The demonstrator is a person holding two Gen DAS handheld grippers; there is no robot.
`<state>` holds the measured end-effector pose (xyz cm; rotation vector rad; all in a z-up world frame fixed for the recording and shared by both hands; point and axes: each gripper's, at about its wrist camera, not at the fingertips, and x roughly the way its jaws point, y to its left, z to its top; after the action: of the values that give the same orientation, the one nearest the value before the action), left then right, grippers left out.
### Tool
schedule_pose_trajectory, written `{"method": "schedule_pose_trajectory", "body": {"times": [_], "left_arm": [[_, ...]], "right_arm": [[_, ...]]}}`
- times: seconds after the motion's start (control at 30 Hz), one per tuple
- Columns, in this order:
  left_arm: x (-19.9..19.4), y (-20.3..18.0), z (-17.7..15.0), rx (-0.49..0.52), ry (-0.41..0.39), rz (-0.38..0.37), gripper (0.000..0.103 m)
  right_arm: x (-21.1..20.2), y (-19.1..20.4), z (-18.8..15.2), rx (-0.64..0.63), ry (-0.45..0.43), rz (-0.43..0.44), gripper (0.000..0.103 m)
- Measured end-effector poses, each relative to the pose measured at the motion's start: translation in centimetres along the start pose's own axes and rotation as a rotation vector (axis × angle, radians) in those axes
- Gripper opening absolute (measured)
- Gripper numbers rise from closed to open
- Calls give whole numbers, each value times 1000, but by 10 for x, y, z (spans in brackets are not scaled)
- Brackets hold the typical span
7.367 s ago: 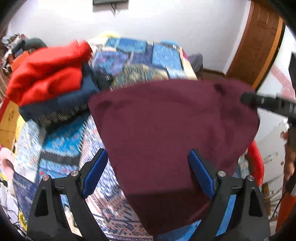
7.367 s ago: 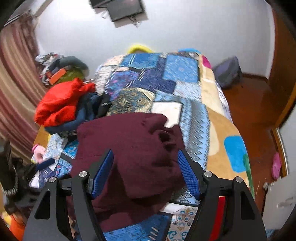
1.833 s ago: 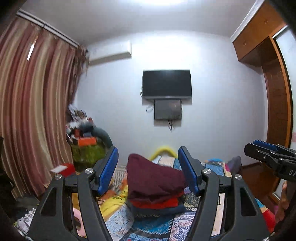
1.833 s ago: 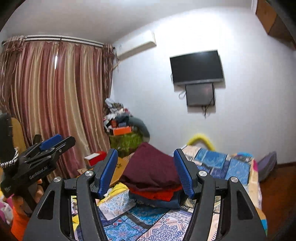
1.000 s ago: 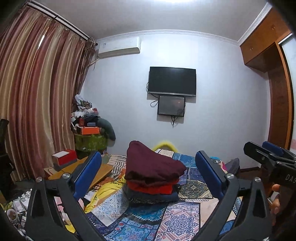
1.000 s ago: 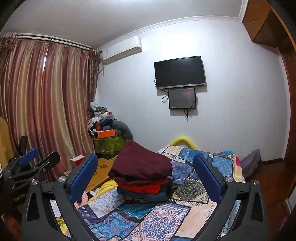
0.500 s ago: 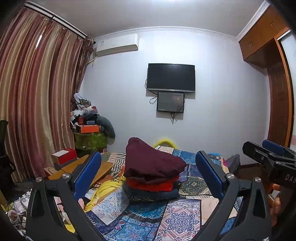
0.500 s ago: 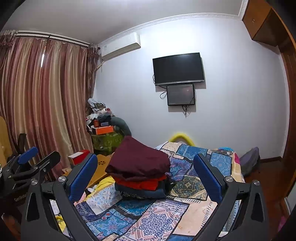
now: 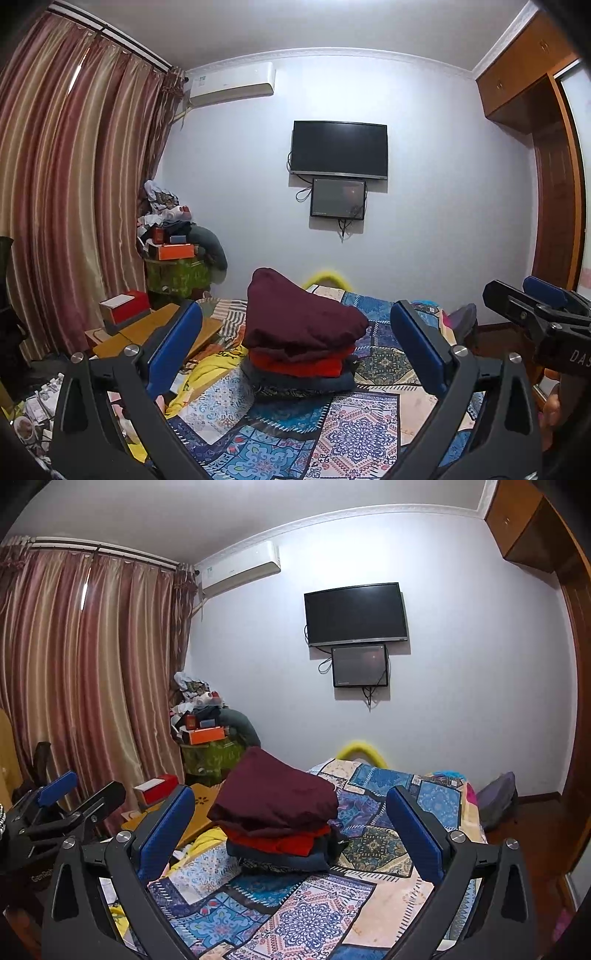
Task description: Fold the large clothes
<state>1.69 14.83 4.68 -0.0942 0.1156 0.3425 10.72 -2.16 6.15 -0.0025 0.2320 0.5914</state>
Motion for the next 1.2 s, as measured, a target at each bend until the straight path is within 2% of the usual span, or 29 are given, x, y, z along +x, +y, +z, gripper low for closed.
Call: {"method": "schedule_pose_trajectory", "body": {"times": [1.2], "left_arm": [[10,-2,-7,-14,42,-27,102]], "right_arm": [[9,-9,-4,1,33,-13,103]]}}
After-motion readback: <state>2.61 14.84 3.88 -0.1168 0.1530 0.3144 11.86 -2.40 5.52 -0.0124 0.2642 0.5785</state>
